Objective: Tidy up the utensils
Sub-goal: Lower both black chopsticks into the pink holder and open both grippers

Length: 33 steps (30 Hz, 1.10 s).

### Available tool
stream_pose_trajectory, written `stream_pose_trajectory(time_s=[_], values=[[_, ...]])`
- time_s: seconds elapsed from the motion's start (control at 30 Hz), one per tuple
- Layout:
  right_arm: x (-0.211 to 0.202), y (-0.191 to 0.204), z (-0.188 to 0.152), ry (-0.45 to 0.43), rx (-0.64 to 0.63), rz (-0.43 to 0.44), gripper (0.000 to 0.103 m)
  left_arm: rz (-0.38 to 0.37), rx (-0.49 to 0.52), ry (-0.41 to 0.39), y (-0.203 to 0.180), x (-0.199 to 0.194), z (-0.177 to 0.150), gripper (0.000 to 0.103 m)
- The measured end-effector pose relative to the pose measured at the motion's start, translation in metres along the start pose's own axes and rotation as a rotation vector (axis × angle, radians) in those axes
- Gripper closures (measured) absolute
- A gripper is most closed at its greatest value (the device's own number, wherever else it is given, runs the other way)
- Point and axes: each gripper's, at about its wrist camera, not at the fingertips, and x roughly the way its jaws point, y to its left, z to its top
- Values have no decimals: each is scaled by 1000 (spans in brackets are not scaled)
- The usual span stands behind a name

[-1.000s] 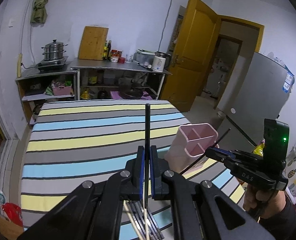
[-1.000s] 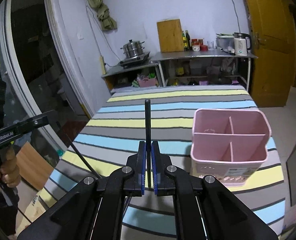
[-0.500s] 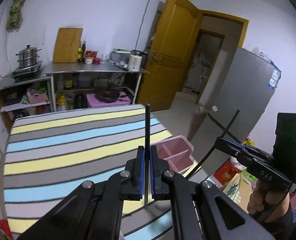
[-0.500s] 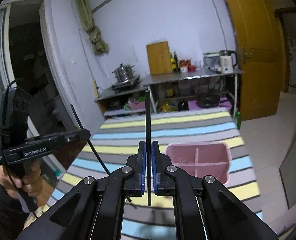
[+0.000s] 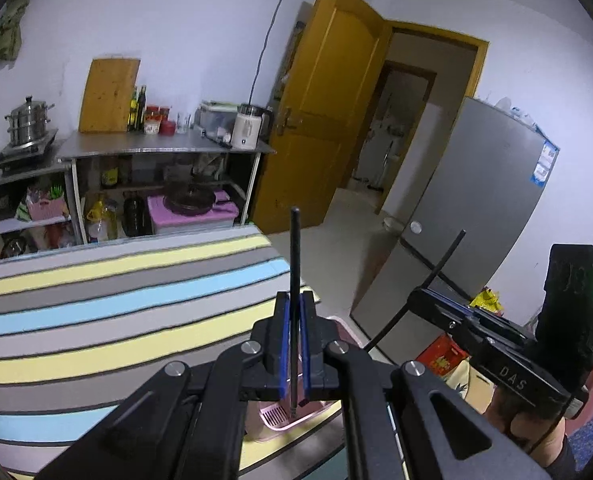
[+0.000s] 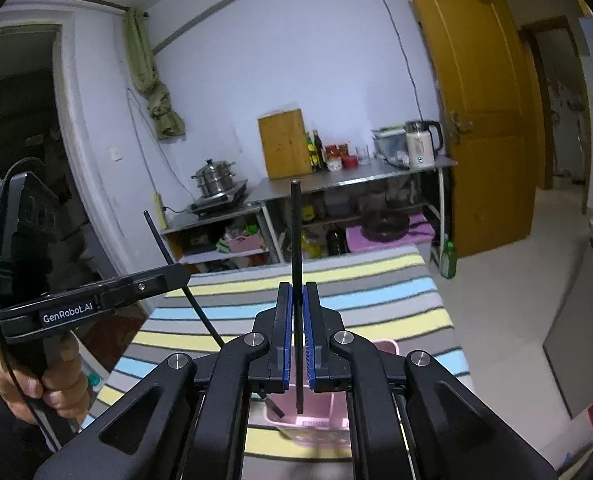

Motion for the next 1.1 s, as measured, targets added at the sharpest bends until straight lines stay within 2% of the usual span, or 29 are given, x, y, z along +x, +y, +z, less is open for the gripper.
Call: stream_pose_trajectory(time_s=[0.23, 0.53, 0.67, 0.77, 0.93, 1.1], values=[[39, -22, -30, 97, 53, 5, 97, 29, -23, 91, 14, 44, -27, 98], [60, -38, -45, 145, 101, -6, 97, 22, -56, 117, 28, 56, -37, 98], [57, -38, -44, 132, 101, -23, 93, 12, -63, 101, 32, 48, -34, 97], [51, -35, -42, 116, 87, -50, 83, 8, -66, 76, 33, 36, -33, 97], [31, -31, -39, 73, 76, -89, 82, 17, -62, 26, 40, 8, -34, 97], [5, -23, -41, 25, 69, -110, 82, 51, -65, -25, 55, -28, -48, 97]])
